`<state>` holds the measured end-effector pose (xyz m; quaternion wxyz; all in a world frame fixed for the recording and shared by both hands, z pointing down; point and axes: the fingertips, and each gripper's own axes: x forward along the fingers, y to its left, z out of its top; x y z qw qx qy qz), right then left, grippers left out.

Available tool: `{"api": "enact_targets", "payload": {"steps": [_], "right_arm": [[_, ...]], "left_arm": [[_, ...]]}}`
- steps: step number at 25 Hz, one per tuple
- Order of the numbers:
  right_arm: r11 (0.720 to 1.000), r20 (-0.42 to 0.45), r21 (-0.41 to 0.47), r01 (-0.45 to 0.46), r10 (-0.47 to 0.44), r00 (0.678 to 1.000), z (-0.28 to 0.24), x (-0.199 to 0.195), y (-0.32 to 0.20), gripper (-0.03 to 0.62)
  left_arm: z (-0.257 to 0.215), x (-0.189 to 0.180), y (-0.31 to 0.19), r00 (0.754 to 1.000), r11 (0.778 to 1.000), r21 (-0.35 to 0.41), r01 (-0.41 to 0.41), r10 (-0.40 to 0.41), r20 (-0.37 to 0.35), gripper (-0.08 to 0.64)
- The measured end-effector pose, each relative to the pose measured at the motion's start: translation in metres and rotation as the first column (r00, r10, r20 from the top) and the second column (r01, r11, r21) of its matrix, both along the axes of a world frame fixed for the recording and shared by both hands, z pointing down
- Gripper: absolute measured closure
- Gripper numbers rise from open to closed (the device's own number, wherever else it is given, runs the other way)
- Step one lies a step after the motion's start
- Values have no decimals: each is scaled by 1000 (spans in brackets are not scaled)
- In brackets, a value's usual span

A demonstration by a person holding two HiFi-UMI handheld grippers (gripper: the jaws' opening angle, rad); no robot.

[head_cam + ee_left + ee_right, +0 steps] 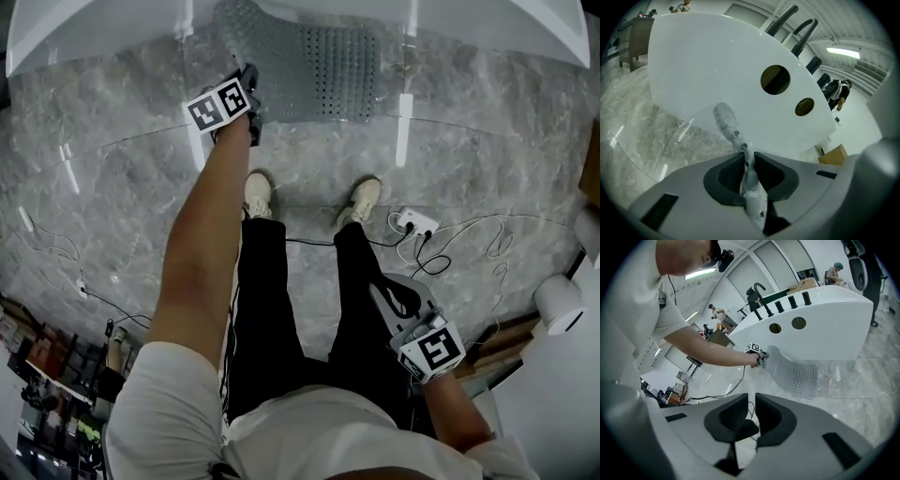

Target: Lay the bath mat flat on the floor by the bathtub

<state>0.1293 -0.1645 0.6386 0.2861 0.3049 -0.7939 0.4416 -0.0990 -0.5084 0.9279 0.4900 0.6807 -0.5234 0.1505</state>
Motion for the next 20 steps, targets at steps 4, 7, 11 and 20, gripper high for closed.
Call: {"api": "enact_targets", "payload": {"steps": [4,7,11,20], "right_arm": [[1000,2,-1,24,-24,1000,3,-39,-1,532],[999,-6,4,38,-38,999,0,-61,-2,531],[998,-19,38,58,-57,998,-10,-91,-9,532],[988,-21,151,33,-30,999,-61,-167,-21,563]], "left_arm": [[14,-50,3,995,999,-45,-17,21,97,474],[8,-87,11,989,998,-46,-35,41,140,474],[-19,-127,30,990,998,-25,-54,57,128,474],[-118,-158,91,964,963,56,-265,262,53,489]]}}
